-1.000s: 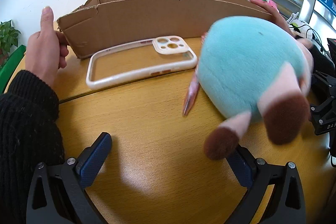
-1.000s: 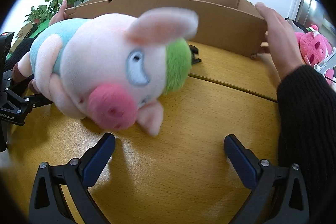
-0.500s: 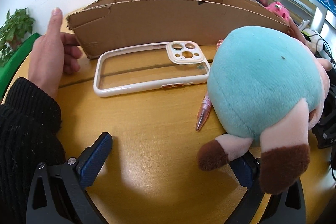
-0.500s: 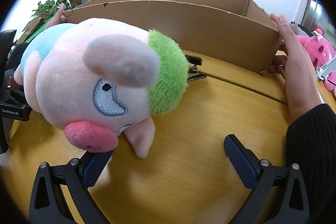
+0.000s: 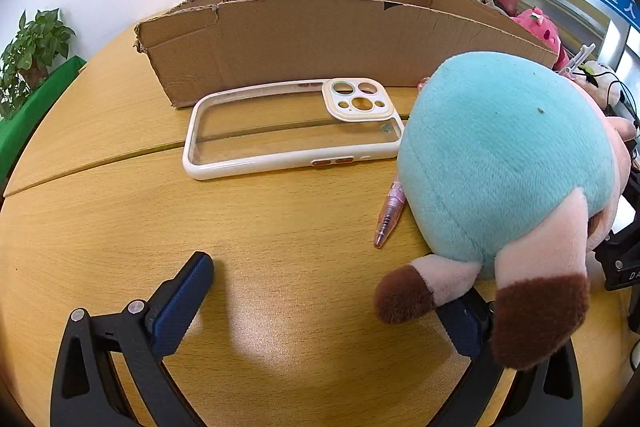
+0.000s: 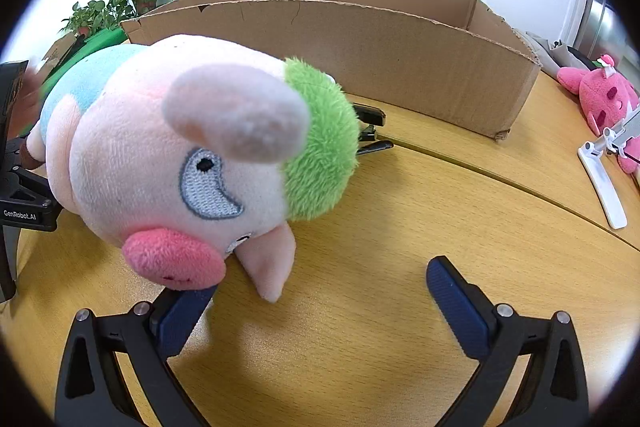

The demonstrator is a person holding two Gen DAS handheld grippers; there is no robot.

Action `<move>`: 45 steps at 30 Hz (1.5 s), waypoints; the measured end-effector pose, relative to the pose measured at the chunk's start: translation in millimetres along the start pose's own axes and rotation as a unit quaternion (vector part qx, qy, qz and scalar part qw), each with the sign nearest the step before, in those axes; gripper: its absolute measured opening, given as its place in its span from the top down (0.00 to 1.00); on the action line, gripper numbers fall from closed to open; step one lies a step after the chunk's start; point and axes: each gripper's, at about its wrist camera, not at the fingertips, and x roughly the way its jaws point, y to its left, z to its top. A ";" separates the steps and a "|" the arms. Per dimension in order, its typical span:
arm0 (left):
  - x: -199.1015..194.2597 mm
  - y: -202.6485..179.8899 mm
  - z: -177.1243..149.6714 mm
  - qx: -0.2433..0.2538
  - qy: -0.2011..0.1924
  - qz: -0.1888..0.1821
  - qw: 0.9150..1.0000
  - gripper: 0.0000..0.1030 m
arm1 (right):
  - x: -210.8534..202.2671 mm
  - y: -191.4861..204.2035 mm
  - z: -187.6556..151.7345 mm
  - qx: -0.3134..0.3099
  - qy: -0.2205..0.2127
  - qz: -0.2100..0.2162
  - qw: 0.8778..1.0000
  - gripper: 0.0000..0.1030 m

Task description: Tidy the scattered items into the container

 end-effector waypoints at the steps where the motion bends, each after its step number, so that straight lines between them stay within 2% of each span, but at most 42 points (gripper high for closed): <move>1: 0.0 0.0 0.0 0.000 0.000 0.000 1.000 0.00 | -0.5 0.5 -0.9 0.000 0.000 0.000 1.000 0.00; 13: 0.2 -0.1 -0.3 -0.003 0.000 0.002 1.000 0.00 | 1.3 -0.1 -1.7 0.023 0.004 -0.017 1.000 0.00; 17: -1.8 -0.6 -2.5 -0.003 0.002 0.001 1.000 0.00 | -17.7 5.1 -21.2 0.005 0.041 0.009 0.999 0.00; 19: -2.4 -0.4 0.3 0.019 0.027 -0.016 0.999 0.00 | -31.7 -6.1 -27.9 0.026 0.029 0.044 0.998 0.00; 20: -3.7 1.9 0.9 0.036 0.044 -0.032 0.998 0.00 | -43.6 -13.6 -30.4 0.040 0.015 0.068 0.997 0.00; 21: -9.2 9.0 0.6 0.030 0.045 -0.059 0.997 0.00 | -55.1 -19.8 -31.1 0.050 -0.001 0.086 0.995 0.00; 23: -27.7 30.2 4.6 -0.015 0.014 -0.099 0.995 0.00 | -80.1 -32.9 -26.9 0.064 -0.043 0.103 0.992 0.00; 26: -69.1 66.5 32.5 -0.049 -0.063 -0.106 0.991 0.00 | -99.0 -54.9 -0.7 0.084 -0.080 0.107 0.988 0.00; 28: -89.4 85.0 59.9 -0.063 -0.106 -0.107 0.987 0.00 | -98.6 -70.8 25.8 0.099 -0.083 0.101 0.986 0.00; 29: -97.0 95.2 81.4 -0.070 -0.128 -0.125 0.981 0.00 | -96.3 -79.0 46.4 0.110 -0.085 0.098 0.985 0.00; 31: -97.0 109.8 119.7 -0.080 -0.145 -0.152 0.974 0.00 | -86.8 -86.9 82.6 0.119 -0.076 0.094 0.985 0.00; 33: -75.4 109.7 161.6 -0.065 -0.121 -0.153 0.979 0.00 | -72.8 -85.9 121.1 0.117 -0.059 0.092 0.987 0.00; 35: -40.6 100.2 194.2 -0.045 -0.078 -0.139 0.986 0.00 | -44.6 -86.1 154.0 0.109 -0.034 0.093 0.989 0.00; 37: 0.5 87.2 210.7 -0.028 -0.027 -0.122 0.992 0.00 | -9.1 -82.6 174.6 0.097 0.003 0.081 0.992 0.01; 39: 39.3 76.9 213.2 -0.019 0.032 -0.110 0.993 0.00 | 25.7 -82.8 179.8 0.102 0.049 0.056 0.992 0.01; 42: 70.5 67.6 201.2 -0.012 0.097 -0.094 0.991 0.00 | 51.1 -89.0 161.7 0.115 0.094 0.048 0.988 0.00; 44: 70.6 60.4 184.7 0.013 0.103 -0.070 0.992 0.00 | 46.4 -90.0 152.2 0.104 0.091 0.031 0.990 0.01; 45: 69.1 59.7 182.4 0.013 0.102 -0.072 0.992 0.00 | 44.0 -91.6 151.1 0.106 0.092 0.037 0.989 0.01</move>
